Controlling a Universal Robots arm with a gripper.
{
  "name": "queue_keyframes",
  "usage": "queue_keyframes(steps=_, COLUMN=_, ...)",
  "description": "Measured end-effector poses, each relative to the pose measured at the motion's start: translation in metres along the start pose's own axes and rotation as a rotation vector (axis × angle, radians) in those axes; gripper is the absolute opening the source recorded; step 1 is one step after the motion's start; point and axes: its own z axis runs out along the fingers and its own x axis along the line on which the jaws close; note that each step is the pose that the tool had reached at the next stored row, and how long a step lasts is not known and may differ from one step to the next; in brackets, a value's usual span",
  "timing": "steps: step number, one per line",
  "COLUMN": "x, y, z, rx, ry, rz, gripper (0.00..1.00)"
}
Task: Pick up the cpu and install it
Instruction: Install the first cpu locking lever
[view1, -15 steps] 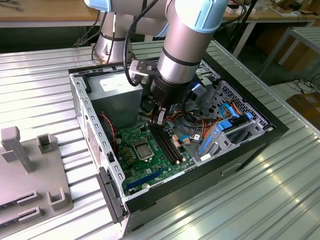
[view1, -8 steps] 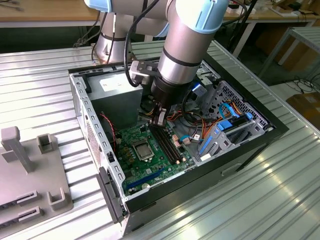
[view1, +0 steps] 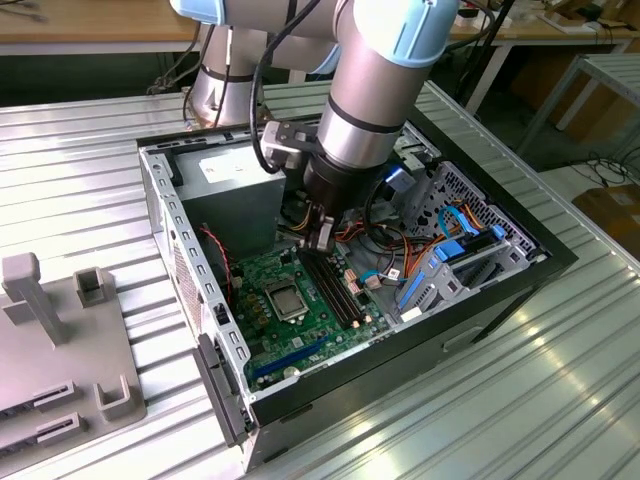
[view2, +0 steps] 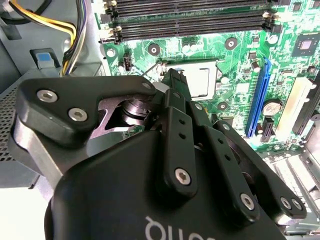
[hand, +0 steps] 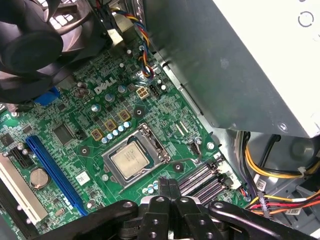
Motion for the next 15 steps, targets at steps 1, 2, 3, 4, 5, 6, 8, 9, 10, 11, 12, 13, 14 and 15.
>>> queue_keyframes(steps=1, x=-0.001, y=-0.0014, z=-0.0001, rx=0.0001, ry=0.0, rz=0.0, gripper=0.11)
queue_keyframes(steps=2, x=-0.0016, y=-0.0023, z=-0.0002, rx=0.0001, ry=0.0, rz=0.0, gripper=0.11)
queue_keyframes(steps=3, x=-0.002, y=-0.003, z=-0.0002, rx=0.0001, ry=0.0001, rz=0.0, gripper=0.11)
queue_keyframes(steps=4, x=-0.0027, y=-0.004, z=-0.0003, rx=0.0001, ry=0.0001, rz=0.0, gripper=0.11)
queue_keyframes(steps=5, x=-0.0031, y=-0.0046, z=-0.0003, rx=0.0001, ry=0.0001, rz=0.0, gripper=0.11)
queue_keyframes(steps=6, x=-0.0036, y=-0.0053, z=-0.0004, rx=0.0002, ry=0.0002, rz=0.0, gripper=0.11)
queue_keyframes(steps=8, x=-0.0049, y=-0.0072, z=-0.0005, rx=0.0001, ry=0.0002, rz=0.0, gripper=0.11)
queue_keyframes(steps=9, x=-0.0053, y=-0.0078, z=-0.0006, rx=0.0001, ry=0.0002, rz=0.0, gripper=0.11)
queue_keyframes(steps=10, x=-0.0056, y=-0.0082, z=-0.0006, rx=0.0002, ry=0.0002, rz=0.0, gripper=0.11)
queue_keyframes(steps=11, x=-0.0059, y=-0.0087, z=-0.0006, rx=0.0001, ry=0.0001, rz=0.0, gripper=0.11)
queue_keyframes(steps=12, x=-0.0059, y=-0.0087, z=-0.0006, rx=0.0002, ry=0.0001, rz=0.0, gripper=0.11)
queue_keyframes(steps=13, x=-0.0061, y=-0.009, z=-0.0006, rx=0.0002, ry=0.0001, rz=0.0, gripper=0.11)
queue_keyframes(steps=14, x=-0.0063, y=-0.0092, z=-0.0006, rx=0.0001, ry=0.0001, rz=0.0, gripper=0.11)
queue_keyframes(steps=15, x=-0.0063, y=-0.0092, z=-0.0006, rx=0.0002, ry=0.0002, rz=0.0, gripper=0.11)
